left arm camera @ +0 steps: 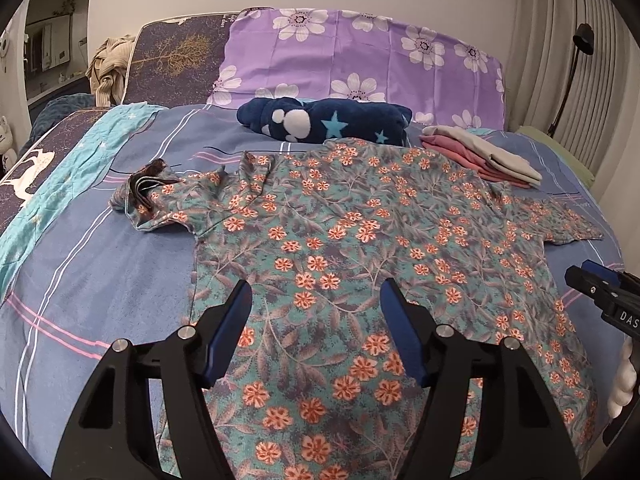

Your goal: Fold small clothes

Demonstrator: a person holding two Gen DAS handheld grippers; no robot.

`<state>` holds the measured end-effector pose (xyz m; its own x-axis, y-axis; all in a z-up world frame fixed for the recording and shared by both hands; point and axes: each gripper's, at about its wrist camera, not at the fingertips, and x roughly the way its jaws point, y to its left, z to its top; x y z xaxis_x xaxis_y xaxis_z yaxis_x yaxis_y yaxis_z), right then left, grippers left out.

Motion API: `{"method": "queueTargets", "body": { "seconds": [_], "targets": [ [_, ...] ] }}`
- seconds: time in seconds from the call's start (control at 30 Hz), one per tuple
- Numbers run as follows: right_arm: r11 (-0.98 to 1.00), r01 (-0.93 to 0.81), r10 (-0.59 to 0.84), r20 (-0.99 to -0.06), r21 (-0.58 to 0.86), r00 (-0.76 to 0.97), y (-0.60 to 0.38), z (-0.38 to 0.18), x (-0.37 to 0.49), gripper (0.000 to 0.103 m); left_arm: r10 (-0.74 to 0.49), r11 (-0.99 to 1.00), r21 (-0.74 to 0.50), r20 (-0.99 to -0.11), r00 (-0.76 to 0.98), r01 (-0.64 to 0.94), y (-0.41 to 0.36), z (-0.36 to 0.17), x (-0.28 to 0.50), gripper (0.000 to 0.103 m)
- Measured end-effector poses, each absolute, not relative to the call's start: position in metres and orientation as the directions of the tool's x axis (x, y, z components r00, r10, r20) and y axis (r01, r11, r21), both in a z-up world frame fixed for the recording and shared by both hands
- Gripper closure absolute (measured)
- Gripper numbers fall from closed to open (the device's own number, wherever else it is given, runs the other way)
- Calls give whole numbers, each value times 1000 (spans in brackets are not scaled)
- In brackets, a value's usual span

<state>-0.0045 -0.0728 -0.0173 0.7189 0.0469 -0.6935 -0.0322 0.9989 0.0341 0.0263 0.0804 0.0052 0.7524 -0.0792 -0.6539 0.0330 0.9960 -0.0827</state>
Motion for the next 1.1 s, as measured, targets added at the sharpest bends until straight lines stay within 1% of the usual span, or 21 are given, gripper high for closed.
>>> {"method": "queueTargets", "body": {
  "seconds": [0.3, 0.5, 0.6, 0.7, 0.73, 0.8, 0.97, 1.03, 1.1],
  "targets": [
    [999, -36, 47, -710, 31, 703, -70, -24, 9, 42, -77, 997, -56, -653, 754, 53, 75, 7, 37, 35],
    [999, -27, 39, -728, 29, 685, -72, -32, 20, 40, -44, 999, -12, -665, 745, 49, 79, 4, 53, 35],
    [999, -24, 35, -740, 26, 672, -73, -37, 26, 39, 21, 1000, 28, -658, 752, -3, 100, 9, 76, 35],
    [1000, -20, 30, -745, 22, 666, -74, -41, 32, 37, 131, 991, 64, -655, 744, -119, 144, 18, 121, 36],
    [1000, -17, 29, -748, 23, 664, -74, -43, 34, 36, 154, 987, 72, -660, 735, -143, 157, 19, 136, 44],
    [1000, -9, 27, -754, 28, 657, -76, -46, 38, 36, 196, 979, 97, -689, 698, -179, 184, 19, 179, 56],
    [999, 16, 24, -770, 45, 637, -83, -54, 46, 36, 261, 965, 221, -780, 568, -139, 208, -6, 251, 55],
    [999, 30, 13, -772, 41, 635, -87, -56, 47, 35, 284, 959, 251, -816, 504, -134, 214, -21, 266, 47],
    [998, 50, -1, -779, 39, 628, -93, -59, 50, 35, 331, 944, 297, -828, 452, -146, 221, -36, 273, 46]
  ]
}}
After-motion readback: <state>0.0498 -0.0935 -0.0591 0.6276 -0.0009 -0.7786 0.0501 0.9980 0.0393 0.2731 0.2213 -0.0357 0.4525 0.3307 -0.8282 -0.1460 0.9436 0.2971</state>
